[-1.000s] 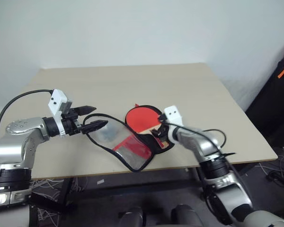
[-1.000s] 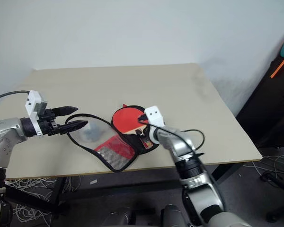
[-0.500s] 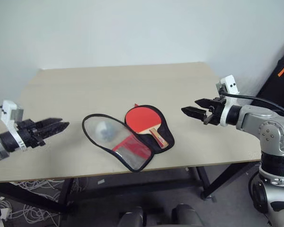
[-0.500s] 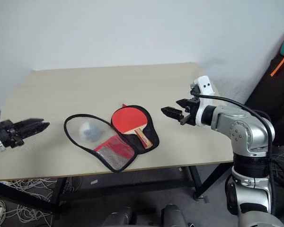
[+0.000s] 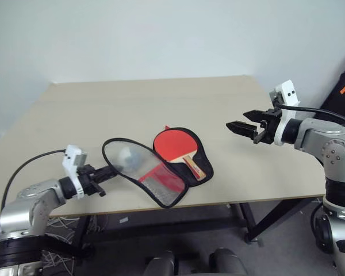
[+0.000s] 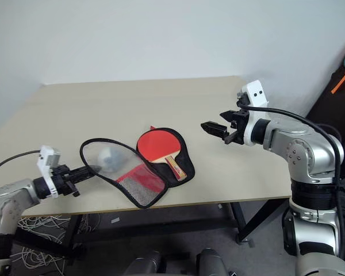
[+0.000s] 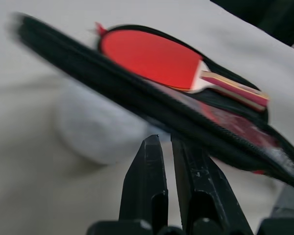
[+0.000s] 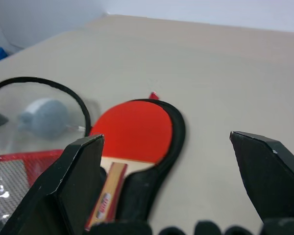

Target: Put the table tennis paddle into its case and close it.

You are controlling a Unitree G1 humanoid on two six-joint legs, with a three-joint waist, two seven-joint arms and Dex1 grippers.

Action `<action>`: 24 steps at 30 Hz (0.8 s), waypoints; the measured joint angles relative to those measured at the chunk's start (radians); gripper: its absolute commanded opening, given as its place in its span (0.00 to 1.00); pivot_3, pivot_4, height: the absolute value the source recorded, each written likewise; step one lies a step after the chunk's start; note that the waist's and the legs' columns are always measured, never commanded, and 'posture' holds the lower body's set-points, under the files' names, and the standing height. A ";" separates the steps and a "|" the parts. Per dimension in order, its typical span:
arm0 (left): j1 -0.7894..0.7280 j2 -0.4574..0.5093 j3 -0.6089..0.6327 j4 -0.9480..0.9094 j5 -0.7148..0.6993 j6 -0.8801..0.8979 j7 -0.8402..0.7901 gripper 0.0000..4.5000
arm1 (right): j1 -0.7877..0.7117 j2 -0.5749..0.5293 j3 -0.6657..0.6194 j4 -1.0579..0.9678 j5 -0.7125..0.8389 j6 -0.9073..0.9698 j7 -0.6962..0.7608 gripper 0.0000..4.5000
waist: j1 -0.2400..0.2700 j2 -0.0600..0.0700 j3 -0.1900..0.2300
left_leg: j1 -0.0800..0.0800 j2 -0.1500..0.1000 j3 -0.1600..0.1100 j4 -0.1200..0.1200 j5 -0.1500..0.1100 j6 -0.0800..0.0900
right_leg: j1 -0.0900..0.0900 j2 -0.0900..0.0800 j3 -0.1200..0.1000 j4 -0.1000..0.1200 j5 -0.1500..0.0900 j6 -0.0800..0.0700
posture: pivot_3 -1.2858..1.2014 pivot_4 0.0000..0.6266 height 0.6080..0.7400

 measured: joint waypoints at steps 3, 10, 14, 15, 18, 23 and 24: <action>-0.069 -0.050 -0.045 -0.061 -0.027 0.026 0.018 0.07 | -0.007 -0.013 0.007 0.013 0.000 -0.012 0.009 1.00 | 0.001 -0.001 0.000 | -0.001 0.000 -0.001 0.001 0.000 0.000 | 0.001 0.000 -0.001 0.000 0.000 0.000 | 0.52 0.00 0.99; -0.295 -0.206 -0.145 -0.104 -0.035 0.043 0.129 0.07 | -0.022 -0.024 0.027 0.027 0.000 -0.025 0.021 1.00 | -0.001 -0.002 0.000 | 0.000 -0.001 0.000 0.002 0.000 0.000 | 0.002 0.000 0.000 0.000 0.000 0.001 | 0.52 0.00 0.99; -0.339 -0.268 -0.188 -0.109 -0.036 0.081 0.197 0.07 | -0.021 -0.027 0.027 0.027 0.001 -0.025 0.023 1.00 | -0.002 -0.002 0.000 | 0.000 0.000 0.001 0.002 0.000 0.000 | 0.002 0.001 0.001 0.000 0.000 0.001 | 0.52 0.00 0.99; -0.339 -0.268 -0.191 -0.110 -0.036 0.101 0.205 0.07 | -0.021 -0.031 0.028 0.027 0.001 -0.025 0.023 1.00 | -0.002 -0.002 0.001 | 0.000 0.000 0.001 0.002 0.000 0.000 | 0.002 0.002 0.001 0.000 0.000 0.001 | 0.52 0.00 0.99; -0.317 -0.258 -0.191 -0.119 -0.037 0.145 0.228 0.07 | -0.020 -0.035 0.027 0.027 0.001 -0.027 0.024 1.00 | -0.001 -0.002 0.001 | 0.000 0.000 0.001 0.002 0.000 0.000 | 0.002 0.002 0.001 0.000 0.000 0.001 | 0.52 0.00 0.99; -0.225 -0.255 -0.190 -0.177 -0.076 0.232 0.254 0.07 | -0.016 -0.034 0.027 0.027 0.000 -0.032 0.018 1.00 | 0.000 -0.003 0.001 | 0.000 0.000 0.001 0.002 0.000 0.000 | 0.002 0.001 0.001 0.000 0.000 0.001 | 0.52 0.00 0.99; -0.215 -0.256 -0.189 -0.193 -0.089 0.251 0.261 0.07 | -0.015 -0.034 0.027 0.027 0.001 -0.033 0.017 1.00 | 0.000 -0.003 0.001 | 0.000 0.000 0.001 0.002 0.000 0.000 | 0.002 0.001 0.001 0.000 0.000 0.001 | 0.52 0.00 0.99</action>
